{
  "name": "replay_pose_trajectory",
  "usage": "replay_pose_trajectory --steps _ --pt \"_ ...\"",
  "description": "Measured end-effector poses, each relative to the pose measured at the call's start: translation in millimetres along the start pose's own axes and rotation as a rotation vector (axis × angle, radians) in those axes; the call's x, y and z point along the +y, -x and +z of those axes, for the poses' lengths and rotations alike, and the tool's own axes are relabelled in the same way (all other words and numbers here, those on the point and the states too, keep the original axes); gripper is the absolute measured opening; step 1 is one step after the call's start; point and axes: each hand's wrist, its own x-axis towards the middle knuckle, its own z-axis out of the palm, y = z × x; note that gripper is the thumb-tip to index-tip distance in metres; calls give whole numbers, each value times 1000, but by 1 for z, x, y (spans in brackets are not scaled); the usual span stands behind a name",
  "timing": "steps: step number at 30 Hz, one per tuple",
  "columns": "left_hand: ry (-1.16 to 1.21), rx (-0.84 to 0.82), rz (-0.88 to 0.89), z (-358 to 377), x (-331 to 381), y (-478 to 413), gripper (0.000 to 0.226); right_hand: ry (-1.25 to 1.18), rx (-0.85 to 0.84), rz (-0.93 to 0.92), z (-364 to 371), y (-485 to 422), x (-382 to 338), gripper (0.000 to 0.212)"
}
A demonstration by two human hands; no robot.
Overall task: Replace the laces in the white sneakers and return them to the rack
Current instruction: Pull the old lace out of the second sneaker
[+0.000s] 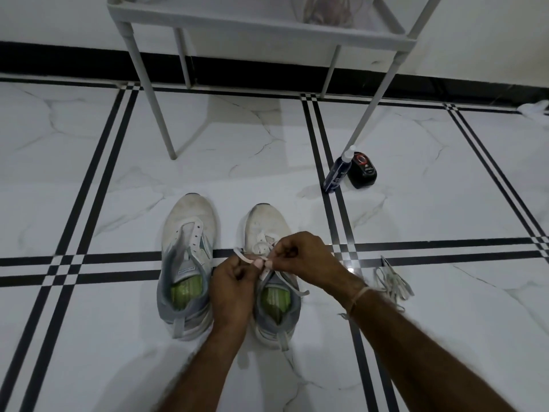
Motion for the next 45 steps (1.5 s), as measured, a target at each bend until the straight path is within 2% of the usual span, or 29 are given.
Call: replay_pose_trajectory --steps 2,5,9,10,12,14,15,17,21,24,25,27,28,30,31,34,35,37,45 --pt "-14 8 -13 0 1 1 8 -112 24 8 2 2 -1 4" --pt "-20 1 -29 -1 0 -2 7 -420 48 146 -3 6 -2 1" --pt "47 -15 -69 -5 29 -10 14 -556 76 226 -13 7 2 7" --pt "131 -30 -100 -7 44 -15 18 -568 81 232 -15 7 3 8" --pt "453 -31 -204 -12 74 -35 25 -625 83 258 -17 9 7 10" --pt "823 73 -253 -22 93 -57 24 -736 99 266 -18 10 11 11" --pt "889 122 -243 -27 94 -65 24 -795 117 261 -20 10 10 10" --pt "739 122 -241 -31 86 -68 26 -890 150 242 -24 9 7 9" --pt "180 -89 -282 -12 46 -34 18 -898 94 187 -33 1 -1 8" --pt "84 -243 -279 -1 29 -16 16 -909 74 107 -43 -6 -8 7" --pt "48 -278 -246 -1 24 -15 18 -985 97 55 -48 -8 -10 6" --pt "-92 -313 -159 -2 18 -15 24 -1131 170 -44 -58 -13 -9 18" --pt "-188 -312 -98 -2 16 -16 21 -1120 208 -43 -59 -13 -6 27" --pt "-264 -285 -14 -1 16 -17 9 -876 270 61 -51 -7 6 36" --pt "-202 -243 -40 0 18 -18 11 -703 276 104 -41 -3 11 32" --pt "297 -119 -377 1 31 -19 16 -376 156 71 -9 9 24 11" --pt "408 -95 -439 0 32 -19 16 -324 104 39 1 13 25 9" --pt "461 -94 -445 0 34 -17 16 -256 80 -14 12 18 26 14" --pt "360 -123 -363 6 37 -13 16 -120 144 -161 23 22 29 22"
